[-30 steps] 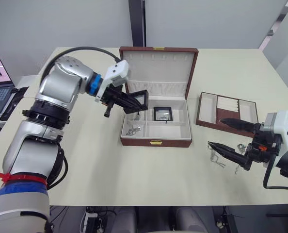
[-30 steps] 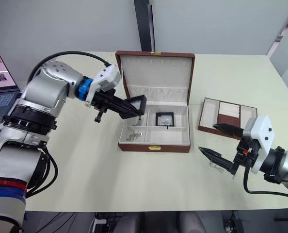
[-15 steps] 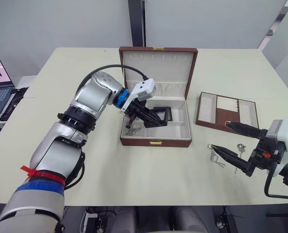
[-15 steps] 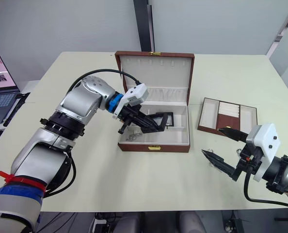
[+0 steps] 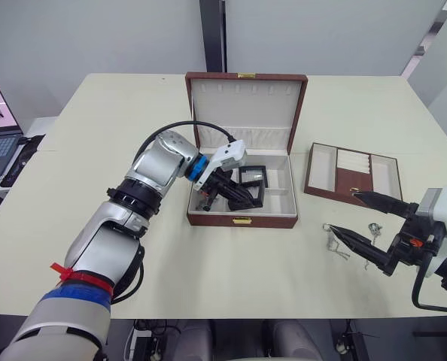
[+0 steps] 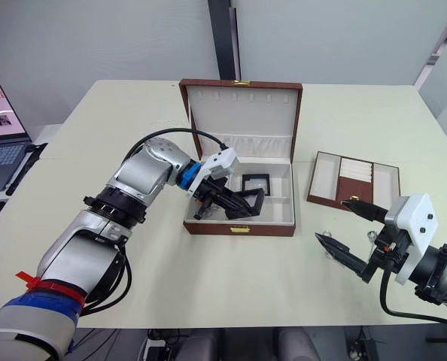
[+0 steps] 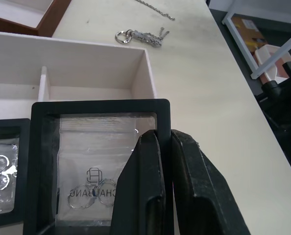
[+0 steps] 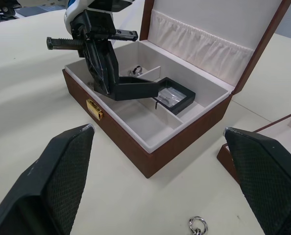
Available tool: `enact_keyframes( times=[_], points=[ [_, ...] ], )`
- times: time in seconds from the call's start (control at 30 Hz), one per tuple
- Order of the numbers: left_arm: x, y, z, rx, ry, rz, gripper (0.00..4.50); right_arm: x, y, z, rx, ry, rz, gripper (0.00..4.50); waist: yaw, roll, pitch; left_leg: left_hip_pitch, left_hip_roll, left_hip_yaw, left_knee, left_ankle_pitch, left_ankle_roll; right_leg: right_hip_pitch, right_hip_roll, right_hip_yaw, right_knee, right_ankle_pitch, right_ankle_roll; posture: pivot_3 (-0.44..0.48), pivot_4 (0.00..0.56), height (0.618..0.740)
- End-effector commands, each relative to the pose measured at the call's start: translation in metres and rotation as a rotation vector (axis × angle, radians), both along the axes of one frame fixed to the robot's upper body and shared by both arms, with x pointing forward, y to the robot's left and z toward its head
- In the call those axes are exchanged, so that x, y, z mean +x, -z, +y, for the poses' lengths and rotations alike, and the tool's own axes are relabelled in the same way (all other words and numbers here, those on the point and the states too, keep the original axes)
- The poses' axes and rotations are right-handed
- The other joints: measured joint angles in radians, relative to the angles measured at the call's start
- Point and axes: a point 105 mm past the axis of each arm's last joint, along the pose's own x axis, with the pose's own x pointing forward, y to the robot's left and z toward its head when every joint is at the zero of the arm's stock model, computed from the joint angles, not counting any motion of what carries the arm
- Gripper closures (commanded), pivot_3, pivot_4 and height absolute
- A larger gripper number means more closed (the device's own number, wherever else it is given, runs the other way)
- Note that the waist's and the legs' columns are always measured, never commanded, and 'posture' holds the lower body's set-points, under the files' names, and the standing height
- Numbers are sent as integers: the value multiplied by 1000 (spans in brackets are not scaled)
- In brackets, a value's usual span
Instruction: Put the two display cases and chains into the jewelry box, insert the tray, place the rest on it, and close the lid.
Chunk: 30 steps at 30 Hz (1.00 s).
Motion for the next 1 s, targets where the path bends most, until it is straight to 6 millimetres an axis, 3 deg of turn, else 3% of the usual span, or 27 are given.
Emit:
enact_keyframes(
  times=[0.03,0.77,1.0],
  points=[
    [3,-5,-2,-22,-7,-38,4481,-3,-10,3,-7,-13,-55,0,0,0,0,0,0,0,0,0,0,0,0,0,0,0,0,0,150,740],
    [-4,1,-6,-7,15,-16,4481,-4,-9,2,-14,-14,-45,0,0,0,0,0,0,0,0,0,0,0,0,0,0,0,0,0,150,740],
    [-1,-1,-8,-23,1,-32,2360,-4,-9,1,-16,-16,-40,0,1,0,0,0,0,0,0,0,0,0,0,0,0,0,0,0,150,740]
  ],
)
